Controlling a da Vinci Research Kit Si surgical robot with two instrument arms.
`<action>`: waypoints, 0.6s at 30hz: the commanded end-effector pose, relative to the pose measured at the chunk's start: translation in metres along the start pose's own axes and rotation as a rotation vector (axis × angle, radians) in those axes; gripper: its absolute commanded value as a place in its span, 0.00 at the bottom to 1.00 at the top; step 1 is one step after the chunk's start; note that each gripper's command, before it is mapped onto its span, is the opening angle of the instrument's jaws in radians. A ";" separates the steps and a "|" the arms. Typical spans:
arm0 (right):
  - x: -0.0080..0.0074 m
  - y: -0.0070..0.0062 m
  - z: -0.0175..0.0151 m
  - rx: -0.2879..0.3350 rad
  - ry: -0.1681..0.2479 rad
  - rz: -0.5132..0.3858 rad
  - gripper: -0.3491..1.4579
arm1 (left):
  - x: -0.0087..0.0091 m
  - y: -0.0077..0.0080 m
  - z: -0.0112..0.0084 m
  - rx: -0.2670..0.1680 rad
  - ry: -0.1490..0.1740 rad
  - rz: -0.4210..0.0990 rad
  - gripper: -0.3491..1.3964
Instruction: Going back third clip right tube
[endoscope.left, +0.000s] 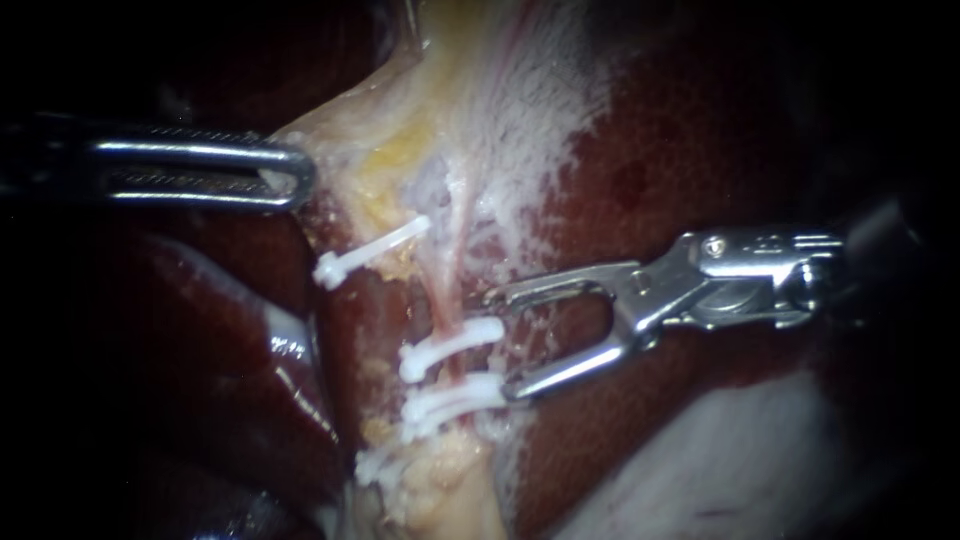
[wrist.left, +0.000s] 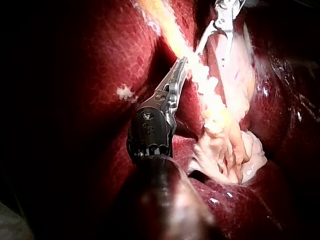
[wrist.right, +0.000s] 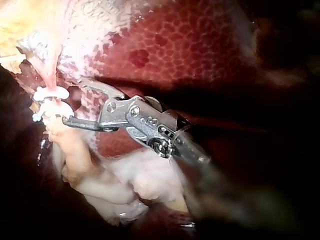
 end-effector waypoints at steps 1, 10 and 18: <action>0.0002 -0.0001 -0.0005 -0.005 0.000 -0.009 0.52 | 0.0001 0.0001 0.0001 0.000 0.000 0.000 0.00; 0.0008 -0.0007 -0.0034 -0.031 0.000 -0.046 0.52 | 0.0004 0.0006 0.0002 0.000 0.000 0.001 0.00; 0.0014 -0.0012 -0.0053 -0.045 -0.001 -0.072 0.52 | 0.0008 0.0011 0.0003 0.000 -0.001 0.003 0.00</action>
